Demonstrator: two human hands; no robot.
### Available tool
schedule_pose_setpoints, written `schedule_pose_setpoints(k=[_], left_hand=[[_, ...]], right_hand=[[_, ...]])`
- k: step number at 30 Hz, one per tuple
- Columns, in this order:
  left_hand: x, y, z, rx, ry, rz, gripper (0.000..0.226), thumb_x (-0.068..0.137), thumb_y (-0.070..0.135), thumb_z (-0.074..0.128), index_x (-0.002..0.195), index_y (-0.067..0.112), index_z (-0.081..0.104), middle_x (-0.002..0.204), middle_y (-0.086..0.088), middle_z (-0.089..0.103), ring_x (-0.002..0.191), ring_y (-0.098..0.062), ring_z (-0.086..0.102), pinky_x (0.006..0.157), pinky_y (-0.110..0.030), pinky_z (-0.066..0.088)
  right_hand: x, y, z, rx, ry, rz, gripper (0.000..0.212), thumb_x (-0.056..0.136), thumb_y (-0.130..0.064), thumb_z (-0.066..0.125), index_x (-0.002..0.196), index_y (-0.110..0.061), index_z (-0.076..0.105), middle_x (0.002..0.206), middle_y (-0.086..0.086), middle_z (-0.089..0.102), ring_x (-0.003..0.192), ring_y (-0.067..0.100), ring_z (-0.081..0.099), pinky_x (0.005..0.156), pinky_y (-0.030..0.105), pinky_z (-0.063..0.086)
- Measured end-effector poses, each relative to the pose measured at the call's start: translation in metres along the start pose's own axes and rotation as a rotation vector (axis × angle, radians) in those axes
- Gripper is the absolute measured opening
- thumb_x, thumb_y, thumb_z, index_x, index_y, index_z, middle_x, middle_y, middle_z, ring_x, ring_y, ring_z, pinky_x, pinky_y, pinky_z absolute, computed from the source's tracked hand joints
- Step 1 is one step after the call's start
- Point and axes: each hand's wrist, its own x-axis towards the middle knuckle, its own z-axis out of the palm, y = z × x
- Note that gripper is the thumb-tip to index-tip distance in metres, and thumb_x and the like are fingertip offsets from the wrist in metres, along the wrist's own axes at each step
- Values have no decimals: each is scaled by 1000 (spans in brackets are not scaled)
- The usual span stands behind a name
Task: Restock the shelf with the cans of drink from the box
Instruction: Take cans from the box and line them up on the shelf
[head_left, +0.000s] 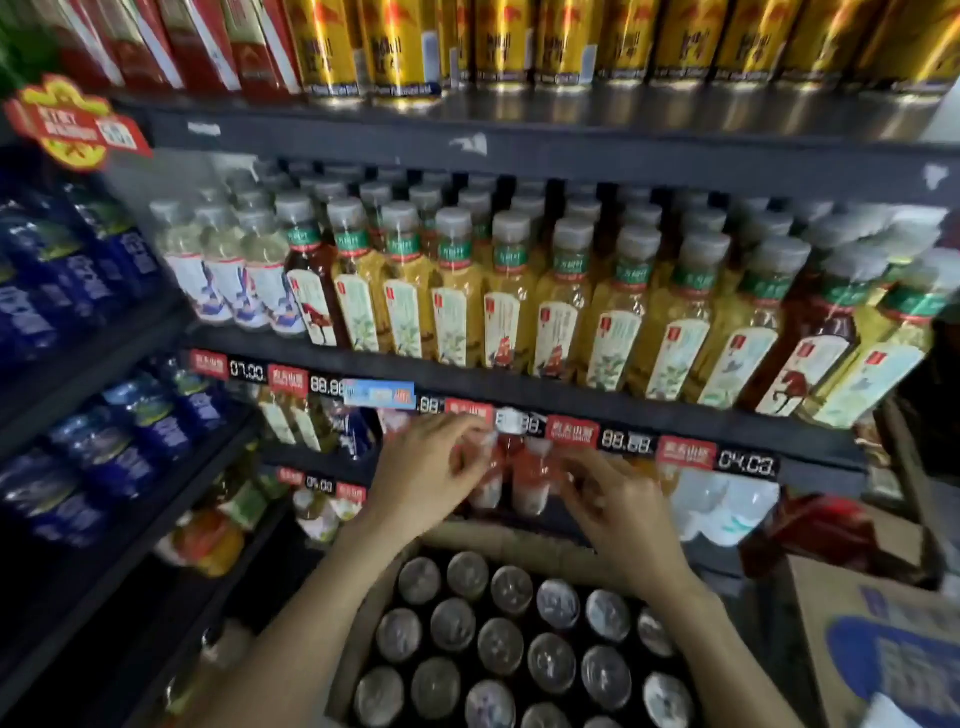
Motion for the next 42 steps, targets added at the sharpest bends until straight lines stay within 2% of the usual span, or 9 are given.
schedule_pose_setpoints(k=[8, 16, 22, 26, 31, 34, 36, 39, 42], left_hand=[[-112, -63, 78, 27, -430, -309, 24, 88, 27, 59, 111, 21, 63, 111, 4, 62, 99, -15, 60, 72, -29, 47], [-172, -86, 117, 354, -725, -318, 62, 78, 48, 63, 132, 25, 44, 139, -4, 42, 122, -26, 44, 101, -40, 38], [-192, -85, 119, 287, -638, -401, 54, 88, 27, 56, 138, 18, 37, 143, -2, 33, 131, -24, 32, 103, -34, 35], [-197, -91, 121, 381, -621, -413, 61, 81, 23, 67, 135, 13, 40, 138, -8, 39, 125, -24, 42, 94, -30, 45], [-183, -89, 132, 527, -711, -390, 36, 93, 10, 42, 128, 9, 35, 129, -15, 44, 118, -28, 44, 87, -31, 44], [-174, -85, 134, 654, -753, -333, 27, 94, 6, 35, 121, 9, 40, 123, -17, 49, 112, -29, 49, 87, -32, 43], [-168, -81, 129, 711, -800, -256, 28, 91, 5, 42, 119, 10, 43, 123, -17, 49, 108, -29, 50, 87, -34, 42], [-155, -78, 108, 621, -790, -204, 44, 86, 14, 58, 127, 11, 42, 132, -17, 42, 113, -33, 44, 93, -40, 40], [-142, -80, 73, 273, -697, -336, 61, 81, 31, 69, 134, 20, 42, 132, -10, 42, 123, -28, 34, 94, -32, 38]], right_hand=[[-83, 36, 85, -81, -506, 291, 48, 85, -24, 62, 129, -14, 48, 126, 11, 55, 109, 36, 57, 74, 39, 49], [-107, 21, 148, -192, -799, 225, 55, 89, -23, 54, 140, -14, 36, 144, 8, 37, 131, 31, 35, 97, 39, 40], [-86, 6, 190, -230, -805, 57, 57, 87, -10, 50, 142, -10, 34, 145, 12, 38, 133, 32, 33, 106, 39, 29], [-75, 1, 207, -409, -954, -84, 68, 87, -26, 55, 145, -11, 24, 151, 12, 25, 140, 31, 19, 110, 43, 22], [-75, 2, 222, -615, -988, -263, 65, 77, -29, 65, 134, -9, 42, 137, 9, 43, 135, 30, 29, 105, 38, 31], [-69, -7, 215, -608, -931, -278, 61, 42, -45, 85, 96, -19, 69, 94, -5, 68, 105, 19, 60, 82, 26, 48], [-65, -6, 210, -560, -879, -301, 60, 62, -41, 78, 112, -13, 60, 113, 3, 62, 118, 26, 50, 94, 32, 40], [-60, -1, 187, -324, -824, -30, 69, 69, -34, 77, 126, -11, 46, 134, 12, 46, 123, 32, 37, 100, 38, 29], [-59, -3, 149, 36, -645, 215, 78, 59, -34, 84, 125, -16, 46, 123, 7, 53, 110, 26, 49, 88, 30, 39]])
